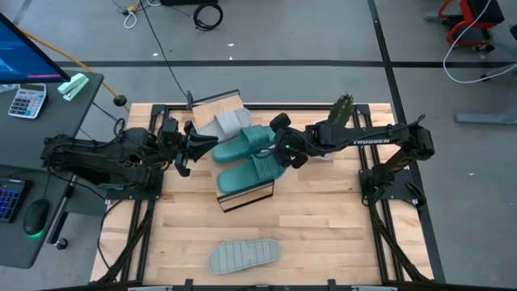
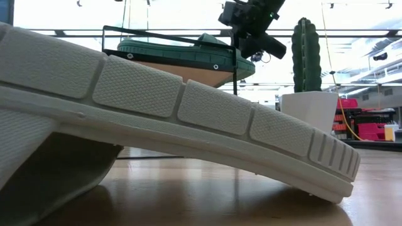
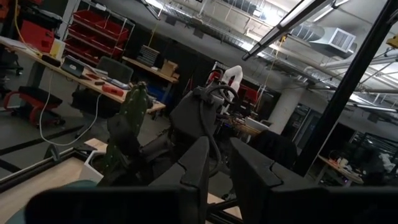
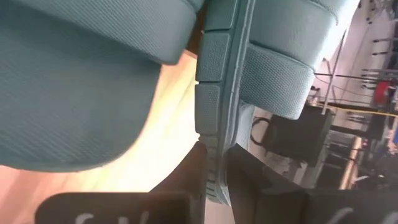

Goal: Pick and place slides into the shelf
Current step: Put the green slipper on the shelf, then put the white slipper on the shelf

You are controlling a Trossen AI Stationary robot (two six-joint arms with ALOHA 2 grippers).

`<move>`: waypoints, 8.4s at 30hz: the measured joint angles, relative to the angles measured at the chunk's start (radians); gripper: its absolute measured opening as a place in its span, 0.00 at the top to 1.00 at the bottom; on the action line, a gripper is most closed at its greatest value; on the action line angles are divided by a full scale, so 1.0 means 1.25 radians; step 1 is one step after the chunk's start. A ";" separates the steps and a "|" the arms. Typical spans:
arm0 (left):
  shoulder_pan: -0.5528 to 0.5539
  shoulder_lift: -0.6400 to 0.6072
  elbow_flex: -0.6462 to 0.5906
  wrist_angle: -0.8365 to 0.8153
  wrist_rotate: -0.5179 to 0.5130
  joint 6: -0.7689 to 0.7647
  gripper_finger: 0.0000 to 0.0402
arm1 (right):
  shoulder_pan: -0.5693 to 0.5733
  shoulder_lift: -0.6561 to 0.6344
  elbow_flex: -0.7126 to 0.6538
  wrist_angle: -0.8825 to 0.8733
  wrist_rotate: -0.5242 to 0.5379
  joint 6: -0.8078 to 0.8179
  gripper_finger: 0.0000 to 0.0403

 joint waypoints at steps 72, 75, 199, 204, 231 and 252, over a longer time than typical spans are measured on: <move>-0.025 0.002 0.000 -0.271 -0.013 -0.100 0.88 | 0.070 -0.095 0.255 -0.269 -0.403 0.736 0.85; -0.025 0.002 0.000 -0.294 0.012 -0.110 0.85 | 0.110 -0.102 0.267 -0.344 -0.409 0.811 0.80; -0.681 0.669 0.002 -0.061 -0.320 -1.244 0.58 | 0.724 -0.093 -0.153 -0.033 -0.004 1.738 0.35; -0.679 0.669 0.002 -0.017 -0.336 -1.211 0.67 | 0.722 -0.094 -0.153 -0.033 -0.004 1.738 0.35; -0.670 0.738 0.002 -0.107 -0.238 -1.313 0.36 | 0.722 -0.094 -0.153 -0.033 -0.007 1.740 0.36; -0.645 0.777 0.002 0.098 -0.331 -1.227 0.78 | 0.685 -0.094 -0.153 -0.033 -0.007 1.676 0.38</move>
